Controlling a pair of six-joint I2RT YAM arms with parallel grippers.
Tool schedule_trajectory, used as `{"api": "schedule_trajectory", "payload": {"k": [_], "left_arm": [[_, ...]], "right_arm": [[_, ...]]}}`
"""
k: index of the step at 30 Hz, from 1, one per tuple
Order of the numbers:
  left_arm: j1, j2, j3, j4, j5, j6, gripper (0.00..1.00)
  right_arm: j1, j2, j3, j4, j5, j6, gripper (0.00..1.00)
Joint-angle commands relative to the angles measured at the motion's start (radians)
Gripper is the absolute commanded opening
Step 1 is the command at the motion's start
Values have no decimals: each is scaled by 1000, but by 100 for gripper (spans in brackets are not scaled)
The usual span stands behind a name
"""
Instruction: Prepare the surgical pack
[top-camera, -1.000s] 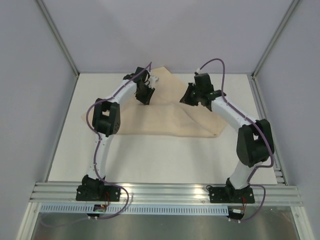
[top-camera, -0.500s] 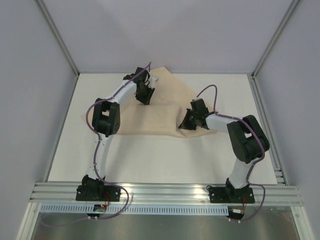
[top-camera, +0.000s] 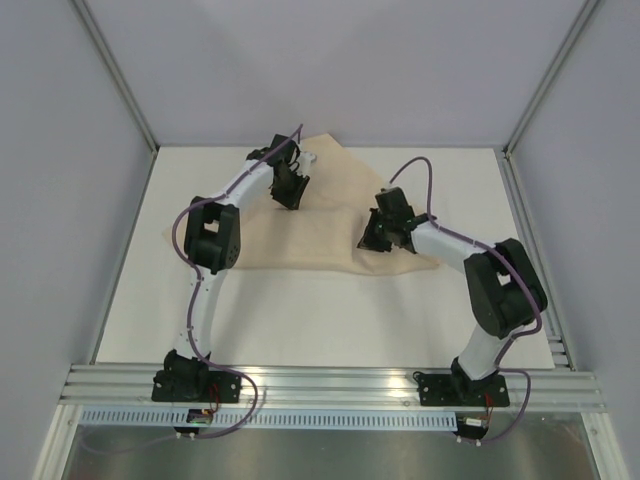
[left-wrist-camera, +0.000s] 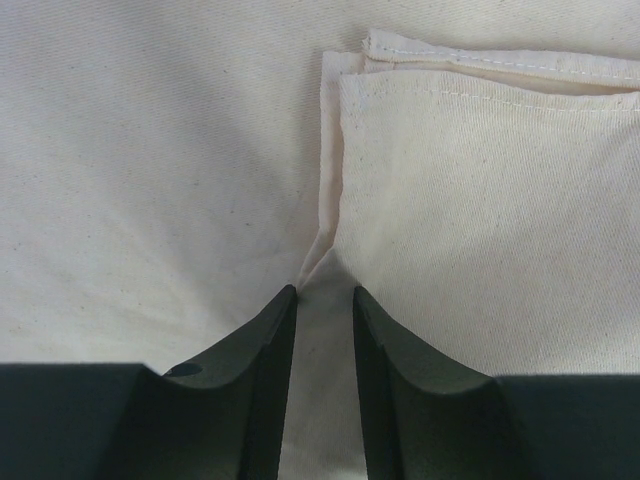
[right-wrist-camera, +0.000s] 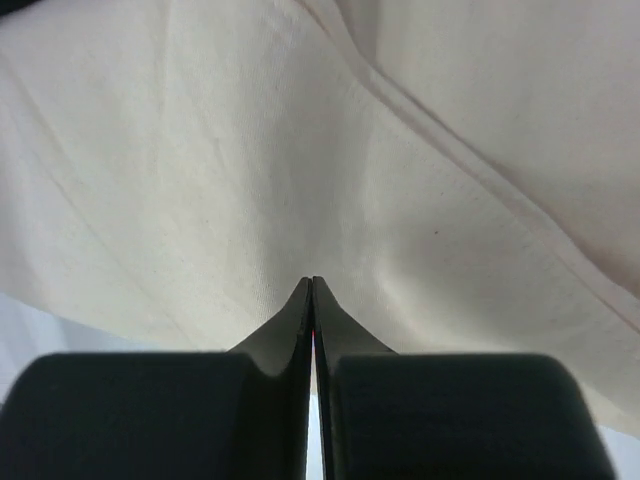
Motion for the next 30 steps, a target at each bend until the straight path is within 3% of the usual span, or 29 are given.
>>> {"api": "schedule_trajectory", "payload": {"k": [1, 4, 8, 12, 15, 18, 19, 24, 26, 27, 29, 30], "left_arm": [[-2, -45, -21, -54, -8, -4, 39], [-2, -44, -18, -53, -8, -5, 39], [-2, -50, -5, -63, -15, 11, 39], [-2, -68, 178, -174, -27, 82, 42], [-2, -178, 242, -182, -48, 136, 48], [-1, -318, 202, -195, -93, 185, 48], [-1, -359, 167, -202, -105, 197, 48], [-1, -626, -331, -234, -119, 265, 38], [7, -659, -495, -231, -131, 262, 27], [14, -686, -536, -206, -136, 236, 15], [65, -703, -615, -162, -117, 178, 1], [79, -702, -634, -150, -108, 167, 0]], "right_arm": [[29, 43, -82, 61, -30, 54, 1], [28, 85, -176, 107, -23, 77, 1], [28, 122, -155, 81, -20, 57, 1], [28, 83, -113, 35, 15, 37, 1], [28, 47, -85, 3, 37, 20, 1], [28, 34, -59, -16, 43, 5, 1], [28, 34, -52, -22, 45, 0, 1], [28, 19, -30, -40, 48, -24, 1], [28, 11, -29, -45, 49, -29, 1], [28, 5, -27, -48, 51, -33, 1], [29, 1, -26, -50, 51, -38, 1], [28, -1, -27, -50, 54, -38, 1]]}}
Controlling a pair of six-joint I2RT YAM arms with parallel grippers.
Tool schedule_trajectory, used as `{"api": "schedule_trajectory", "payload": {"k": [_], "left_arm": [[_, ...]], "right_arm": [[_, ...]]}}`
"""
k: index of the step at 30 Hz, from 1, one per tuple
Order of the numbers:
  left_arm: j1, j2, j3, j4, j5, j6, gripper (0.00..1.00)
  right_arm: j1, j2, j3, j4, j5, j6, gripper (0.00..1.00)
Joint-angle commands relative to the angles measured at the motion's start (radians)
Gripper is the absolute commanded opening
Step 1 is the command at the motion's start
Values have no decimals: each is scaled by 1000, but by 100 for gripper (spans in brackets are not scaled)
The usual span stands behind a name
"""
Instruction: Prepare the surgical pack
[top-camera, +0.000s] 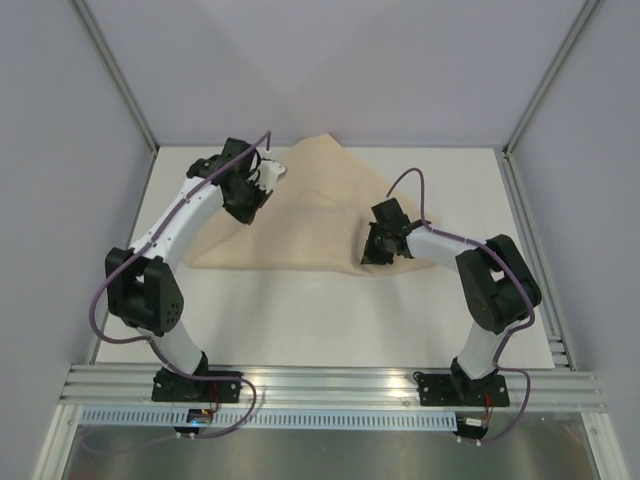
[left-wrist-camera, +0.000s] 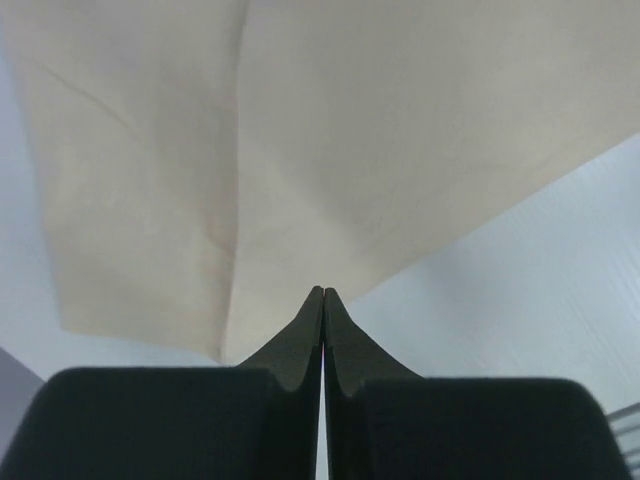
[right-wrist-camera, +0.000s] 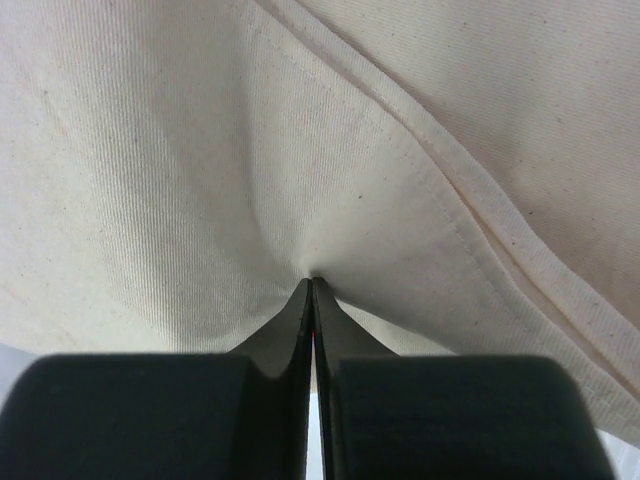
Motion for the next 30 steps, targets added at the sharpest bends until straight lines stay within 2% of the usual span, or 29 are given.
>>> {"api": "schedule_trajectory", "payload": {"k": [1, 5, 11, 16, 22, 26, 30], "left_arm": [[60, 58, -117, 24, 7, -40, 0], [60, 127, -165, 43, 78, -38, 0], [60, 283, -149, 122, 83, -58, 0], [60, 311, -146, 176, 133, -69, 0], [97, 244, -154, 135, 152, -58, 0], [128, 103, -165, 78, 172, -34, 4], [135, 34, -249, 70, 159, -28, 6]], "right_arm": [[2, -46, 32, -17, 32, -29, 1], [2, -35, 37, -22, 38, -32, 1], [2, -5, 37, -10, 35, -30, 1], [2, 31, 23, -6, 41, -32, 1], [-23, -31, 40, -51, 61, -52, 1], [-53, -138, 57, -94, 76, -79, 1], [-91, -193, 6, -103, 69, -78, 1]]}}
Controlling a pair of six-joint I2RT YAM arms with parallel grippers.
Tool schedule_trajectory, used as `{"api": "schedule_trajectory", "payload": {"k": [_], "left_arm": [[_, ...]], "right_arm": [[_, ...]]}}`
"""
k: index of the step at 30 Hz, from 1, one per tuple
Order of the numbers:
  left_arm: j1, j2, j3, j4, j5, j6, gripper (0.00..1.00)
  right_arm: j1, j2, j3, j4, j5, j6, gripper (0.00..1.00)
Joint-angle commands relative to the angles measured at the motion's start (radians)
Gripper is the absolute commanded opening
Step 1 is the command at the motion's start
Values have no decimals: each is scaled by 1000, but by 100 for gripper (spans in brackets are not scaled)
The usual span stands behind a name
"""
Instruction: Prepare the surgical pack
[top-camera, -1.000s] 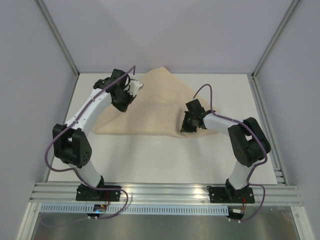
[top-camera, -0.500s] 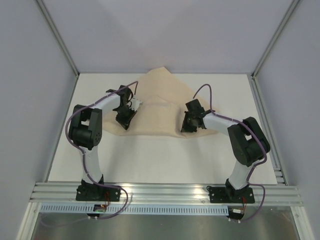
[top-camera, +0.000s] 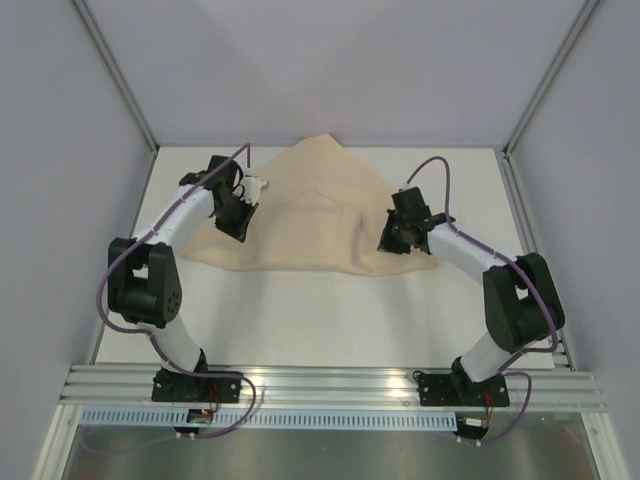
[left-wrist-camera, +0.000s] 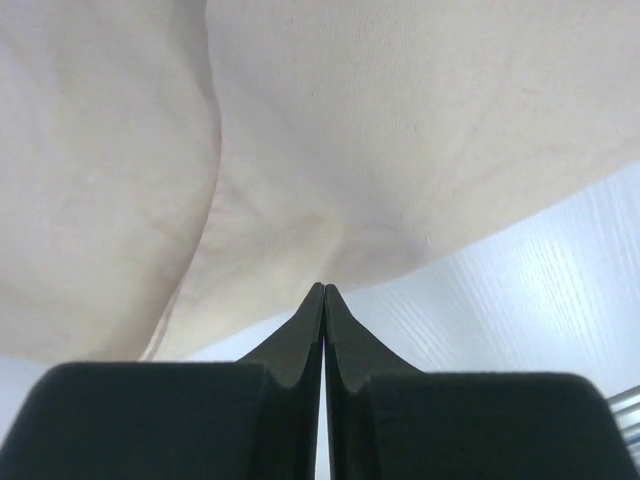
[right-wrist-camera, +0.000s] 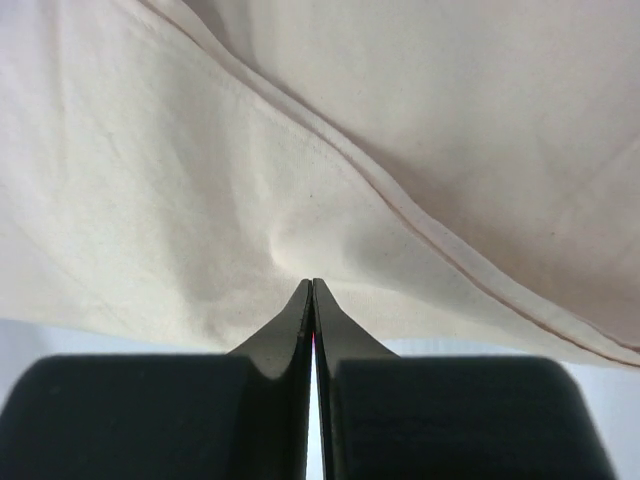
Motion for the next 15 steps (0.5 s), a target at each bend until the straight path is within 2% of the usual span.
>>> {"api": "schedule_trajectory", "payload": {"k": [1, 6, 10, 15], "left_arm": [[5, -75, -75, -1, 24, 16, 6], [38, 15, -150, 67, -46, 6, 5], [63, 110, -141, 162, -118, -5, 4], [63, 49, -181, 202, -66, 2, 5]], "right_arm": [[-34, -85, -25, 4, 17, -17, 1], [-99, -74, -169, 84, -15, 3, 1], [-154, 17, -211, 135, -38, -7, 1], [-160, -17, -220, 135, -81, 5, 1]]}}
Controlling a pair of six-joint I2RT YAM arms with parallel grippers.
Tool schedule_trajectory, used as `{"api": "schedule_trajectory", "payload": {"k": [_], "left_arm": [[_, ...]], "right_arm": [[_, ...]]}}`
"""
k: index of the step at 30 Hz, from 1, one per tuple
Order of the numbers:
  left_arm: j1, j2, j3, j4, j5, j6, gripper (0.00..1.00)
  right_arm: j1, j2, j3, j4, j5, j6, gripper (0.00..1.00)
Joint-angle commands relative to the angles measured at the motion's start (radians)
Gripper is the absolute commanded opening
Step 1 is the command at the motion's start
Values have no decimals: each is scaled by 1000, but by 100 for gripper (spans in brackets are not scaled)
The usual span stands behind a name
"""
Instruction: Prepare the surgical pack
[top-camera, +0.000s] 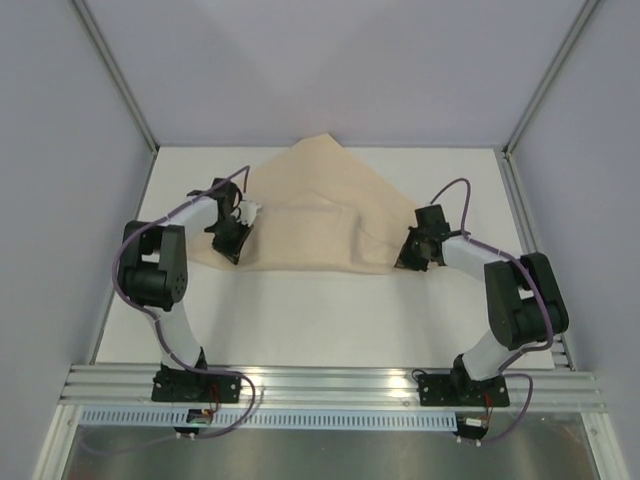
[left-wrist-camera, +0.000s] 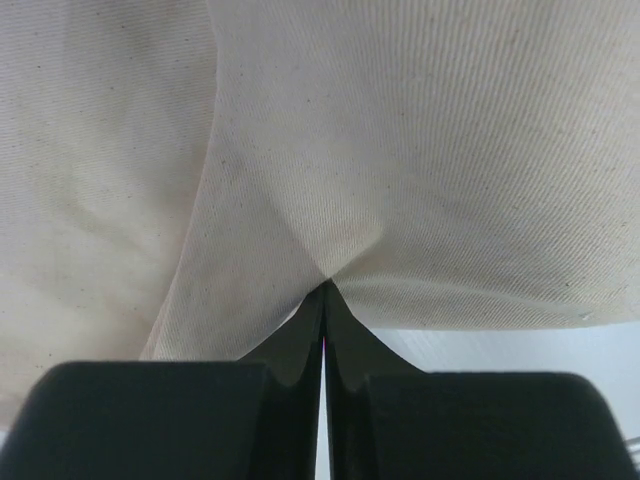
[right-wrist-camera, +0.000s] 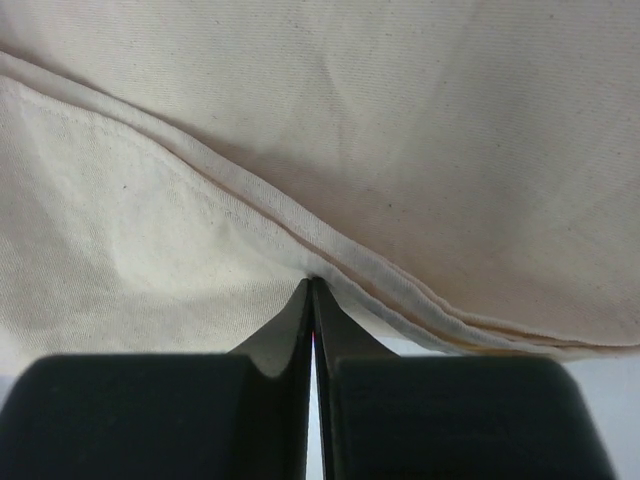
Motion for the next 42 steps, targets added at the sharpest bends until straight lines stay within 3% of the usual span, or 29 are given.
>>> {"api": "schedule_trajectory", "payload": {"k": [1, 7, 12, 16, 21, 26, 27, 29, 32, 35, 42], "left_arm": [[4, -67, -28, 90, 5, 15, 5], [4, -193, 8, 11, 14, 41, 6], [4, -264, -37, -10, 42, 54, 8], [6, -196, -97, 63, 21, 52, 8], [6, -45, -58, 120, -73, 18, 6], [6, -122, -70, 131, -21, 25, 8], [6, -142, -62, 119, -15, 27, 9], [6, -158, -35, 84, 5, 28, 10], [6, -175, -3, 48, 34, 25, 11], [6, -172, 31, 25, 62, 16, 11], [6, -153, 93, 2, 102, -11, 12]], "right_arm": [[2, -28, -1, 3, 1, -9, 1], [-33, -198, 67, -134, 60, -43, 1], [-50, -257, -19, -129, 109, -36, 1], [-80, -177, -97, -33, 57, -17, 1], [-156, -39, -128, 64, -40, -5, 1], [-159, -204, -139, -47, 11, -31, 2], [-162, -262, -119, -72, 12, -34, 12], [-199, -312, -111, -103, -24, -19, 18], [-298, -352, -136, -65, -101, 39, 54], [-361, -277, -140, -14, -126, 67, 63], [-377, -65, -62, 63, -112, 69, 66]]}}
